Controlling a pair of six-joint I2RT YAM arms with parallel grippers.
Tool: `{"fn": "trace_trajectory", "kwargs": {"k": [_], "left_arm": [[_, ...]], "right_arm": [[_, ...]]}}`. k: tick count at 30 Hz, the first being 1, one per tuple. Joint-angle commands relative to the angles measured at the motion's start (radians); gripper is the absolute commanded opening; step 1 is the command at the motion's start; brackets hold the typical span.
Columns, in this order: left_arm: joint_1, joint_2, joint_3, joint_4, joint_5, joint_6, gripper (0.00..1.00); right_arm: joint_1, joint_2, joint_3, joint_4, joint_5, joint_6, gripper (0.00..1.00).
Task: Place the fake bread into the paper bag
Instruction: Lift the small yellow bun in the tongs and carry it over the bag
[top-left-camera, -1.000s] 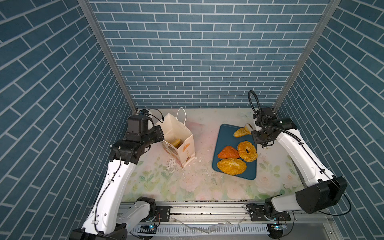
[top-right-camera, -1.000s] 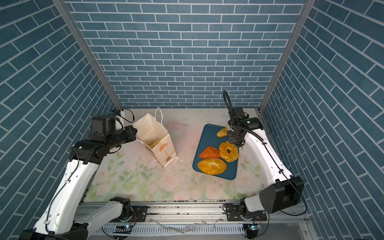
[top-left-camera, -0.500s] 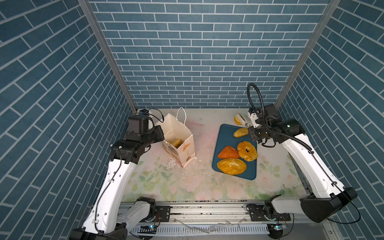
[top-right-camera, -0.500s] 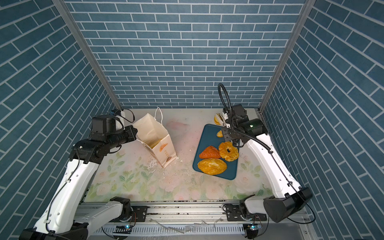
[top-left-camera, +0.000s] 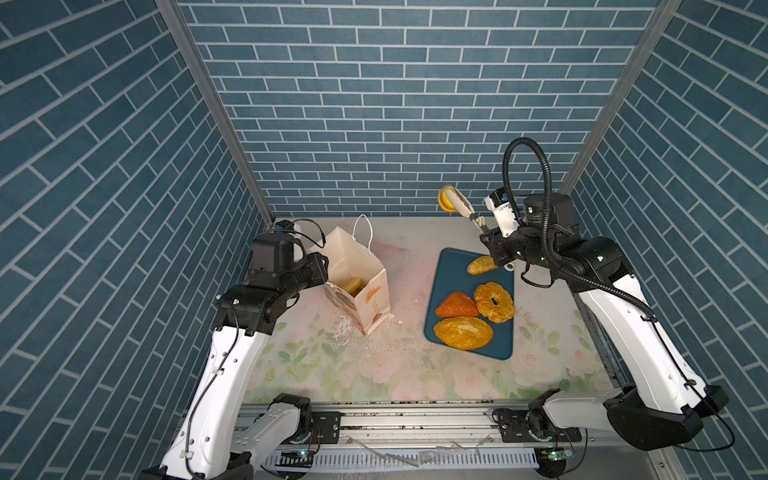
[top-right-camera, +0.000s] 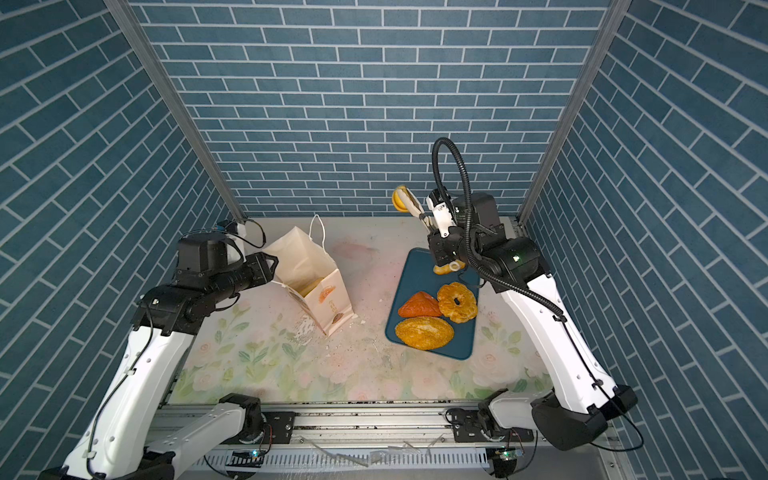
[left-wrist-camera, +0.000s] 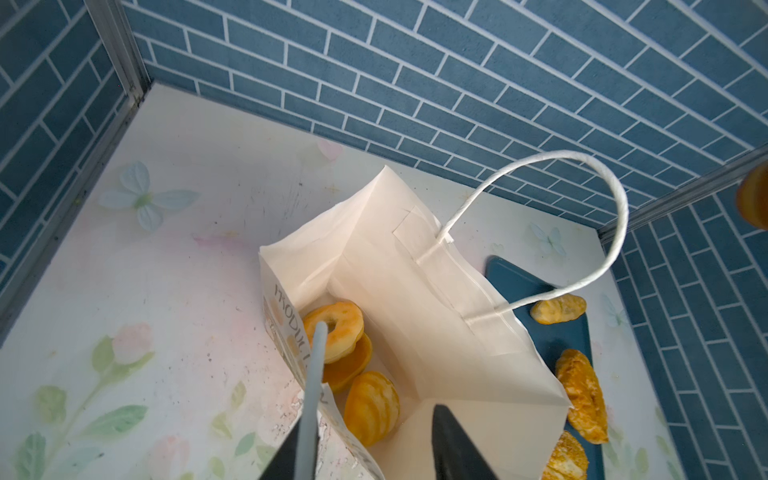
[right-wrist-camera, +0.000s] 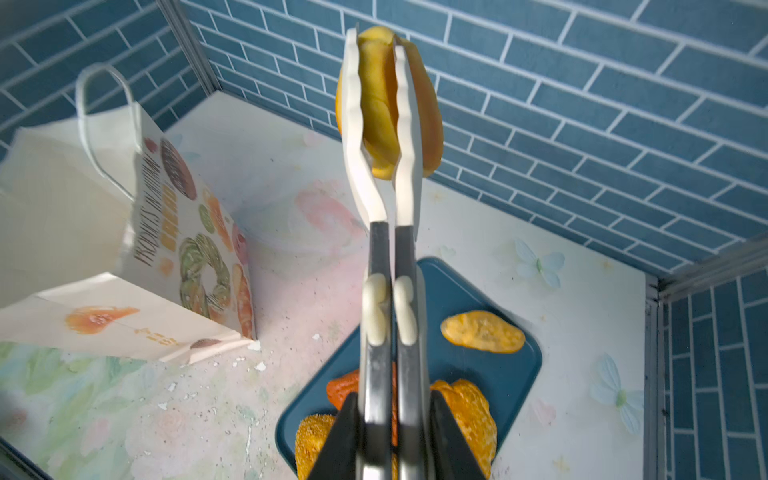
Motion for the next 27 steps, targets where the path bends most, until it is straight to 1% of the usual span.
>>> {"fn": "trace_trajectory", "kwargs": {"k": [1,5,11,18,22,27], "left_arm": [[-0.005,-0.024,0.007,-0.024,-0.031,0.015,0.55],[-0.005,-0.031,0.025,-0.059,-0.078,0.034,0.59],[-0.004,-0.034,0.022,-0.068,-0.088,0.041,0.59],[-0.005,-0.014,0.02,-0.067,-0.082,0.049,0.59],[-0.005,-0.002,0.025,-0.061,-0.077,0.05,0.52],[-0.005,0.001,0.021,-0.064,-0.08,0.051,0.35]], "right_arm": [[0.032,0.025,0.071,0.107,-0.062,-0.056,0.02],[0.056,0.081,0.186,0.111,-0.138,-0.07,0.02],[0.114,0.154,0.3,0.148,-0.27,-0.085,0.02],[0.186,0.228,0.372,0.131,-0.35,-0.12,0.01],[0.226,0.245,0.372,0.124,-0.384,-0.137,0.02],[0.266,0.266,0.359,0.102,-0.43,-0.141,0.02]]}}
